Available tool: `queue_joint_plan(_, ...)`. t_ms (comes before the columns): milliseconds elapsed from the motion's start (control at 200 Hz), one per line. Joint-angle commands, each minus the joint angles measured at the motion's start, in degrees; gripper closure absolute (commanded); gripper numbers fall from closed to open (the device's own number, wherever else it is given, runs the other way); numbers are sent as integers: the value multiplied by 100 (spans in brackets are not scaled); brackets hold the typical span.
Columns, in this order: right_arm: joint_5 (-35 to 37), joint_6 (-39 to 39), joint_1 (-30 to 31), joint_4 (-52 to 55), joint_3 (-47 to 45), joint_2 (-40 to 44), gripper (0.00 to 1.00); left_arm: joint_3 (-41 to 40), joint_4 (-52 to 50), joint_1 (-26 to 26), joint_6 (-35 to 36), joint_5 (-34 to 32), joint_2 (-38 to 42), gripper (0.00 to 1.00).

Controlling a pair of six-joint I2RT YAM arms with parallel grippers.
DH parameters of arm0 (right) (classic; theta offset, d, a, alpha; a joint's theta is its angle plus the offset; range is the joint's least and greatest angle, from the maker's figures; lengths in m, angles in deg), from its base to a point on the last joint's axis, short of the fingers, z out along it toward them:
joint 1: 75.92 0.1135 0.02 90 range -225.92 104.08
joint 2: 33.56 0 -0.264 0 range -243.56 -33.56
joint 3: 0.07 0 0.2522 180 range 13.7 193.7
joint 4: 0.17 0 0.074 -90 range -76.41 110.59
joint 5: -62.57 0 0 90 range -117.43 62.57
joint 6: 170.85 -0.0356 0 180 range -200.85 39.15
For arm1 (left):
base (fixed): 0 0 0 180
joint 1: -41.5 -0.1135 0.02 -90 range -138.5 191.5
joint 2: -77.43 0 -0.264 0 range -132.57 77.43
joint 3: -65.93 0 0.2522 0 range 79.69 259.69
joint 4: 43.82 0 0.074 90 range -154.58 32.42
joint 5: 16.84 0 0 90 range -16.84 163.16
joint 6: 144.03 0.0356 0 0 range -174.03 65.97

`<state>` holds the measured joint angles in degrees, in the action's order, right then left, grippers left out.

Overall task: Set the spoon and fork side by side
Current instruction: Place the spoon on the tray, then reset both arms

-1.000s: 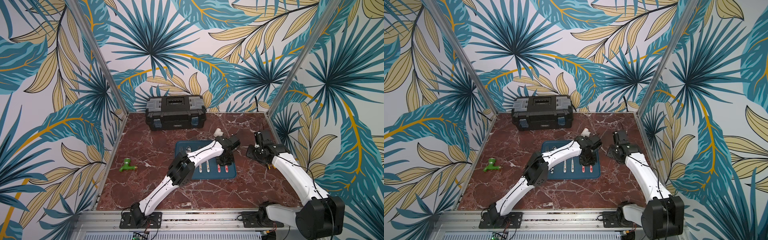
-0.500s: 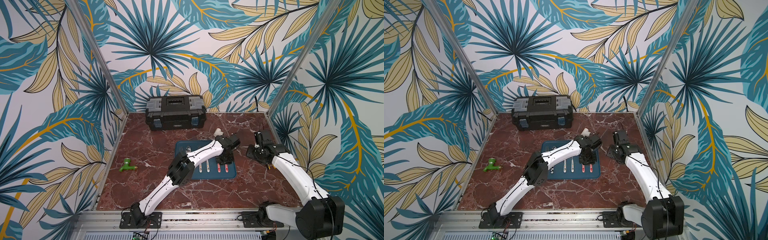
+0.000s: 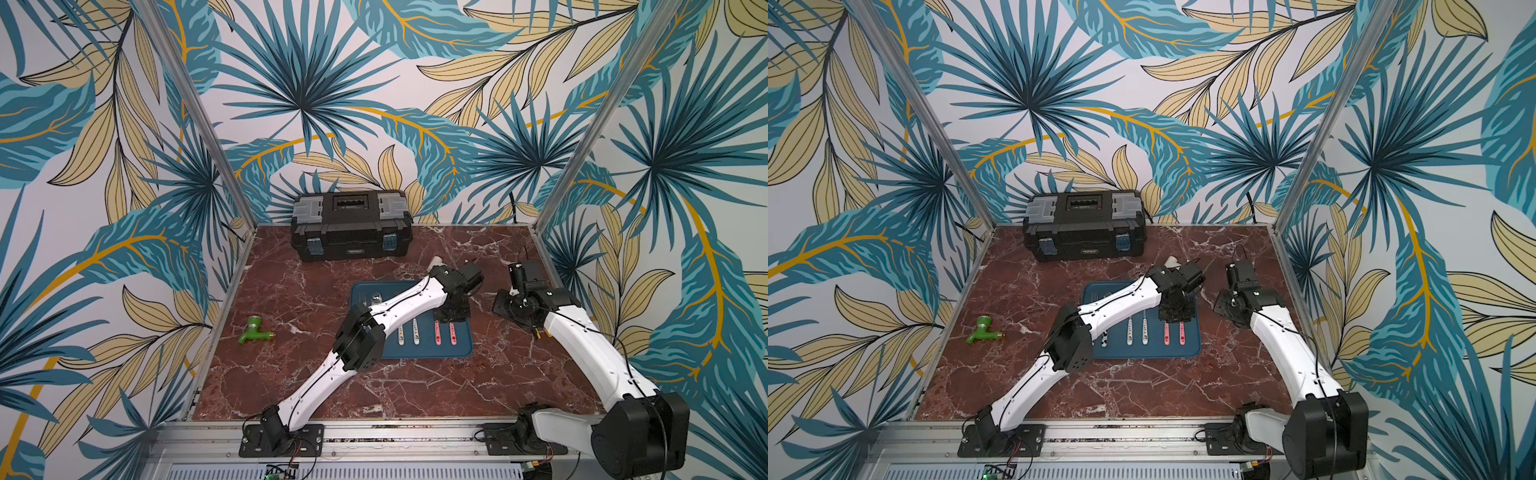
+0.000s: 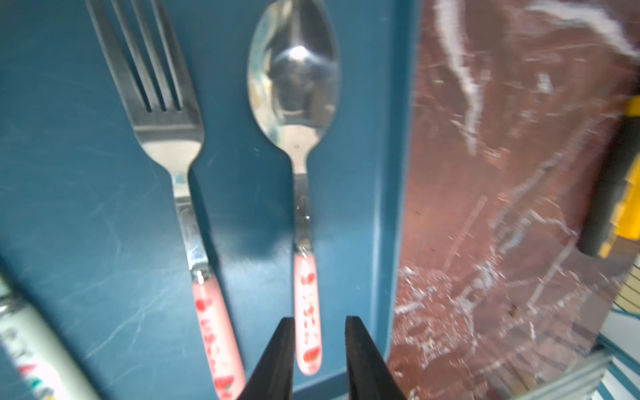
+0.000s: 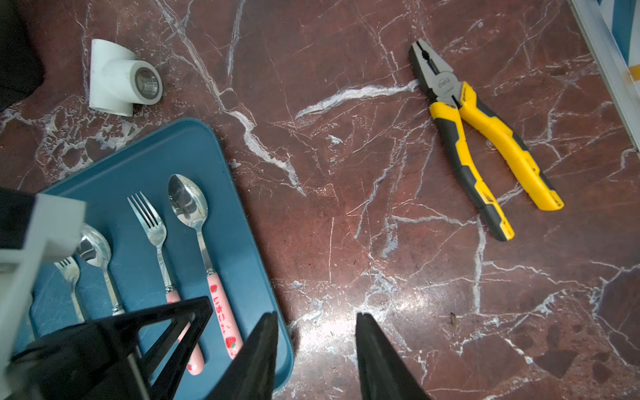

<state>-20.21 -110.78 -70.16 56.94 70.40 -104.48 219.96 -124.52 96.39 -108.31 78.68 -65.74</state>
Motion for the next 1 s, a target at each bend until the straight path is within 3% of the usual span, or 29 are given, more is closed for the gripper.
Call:
queue_joint_plan(0,55,58,-24,-27,-142,75,55,-107,421,44,668,-155,1365,68)
queue_joint_plan(25,63,71,-29,-28,-142,84,54,-375,587,43,839,-243,1642,63)
queue_joint_plan(40,66,67,-31,-21,-142,86,54,-560,695,41,949,-332,1837,54)
queue_joint_plan(50,70,58,-29,-27,-147,91,54,-685,769,39,1017,-391,1962,36)
queue_joint_plan(60,76,58,-28,-30,-150,94,53,-823,818,39,1113,-452,2081,11)
queue_joint_plan(70,77,62,-30,-36,-151,95,53,-959,936,32,1196,-507,2219,3)
queue_joint_plan(80,77,72,-29,-44,-151,102,53,-1090,1035,20,1303,-558,2345,1)
queue_joint_plan(160,61,79,-30,-107,-190,172,47,-2256,1564,-106,1866,-1113,3437,0)
queue_joint_plan(220,132,84,-27,-173,-234,302,33,-3172,2000,-237,2369,-1717,4293,0)
queue_joint_plan(235,175,84,-27,-188,-247,339,26,-3403,2079,-261,2466,-1902,4512,0)
queue_joint_plan(255,227,76,-23,-206,-260,391,4,-3716,2203,-290,2618,-2170,4799,0)
queue_joint_plan(266,266,76,-22,-214,-271,422,1,-3860,2277,-305,2693,-2284,4924,0)
queue_joint_plan(386,766,-85,-15,-317,-415,829,0,-5685,3188,-467,3622,-3739,6590,0)
queue_joint_plan(456,824,-268,2,-420,-508,1083,0,-6520,3384,-604,3805,-4614,7423,0)
queue_joint_plan(496,818,-339,35,-523,-558,1233,0,-6877,3255,-628,3492,-5474,7820,0)
queue_joint_plan(536,819,-405,78,-722,-626,1431,1,-7051,2704,-697,2659,-6382,8160,0)
queue_joint_plan(616,818,-477,135,-1234,-780,1864,1,-7405,2134,-954,1750,-7185,8806,0)
queue_joint_plan(671,885,-547,153,-1545,-823,2078,1,-7824,2538,-1173,1992,-7206,9301,0)
queue_joint_plan(787,611,-392,199,-2447,-836,2037,1,-8816,4006,-1686,3180,-6516,10199,0)
queue_joint_plan(997,-606,445,377,-2959,-41,544,0,-10106,5934,-2863,4019,-4610,10650,0)
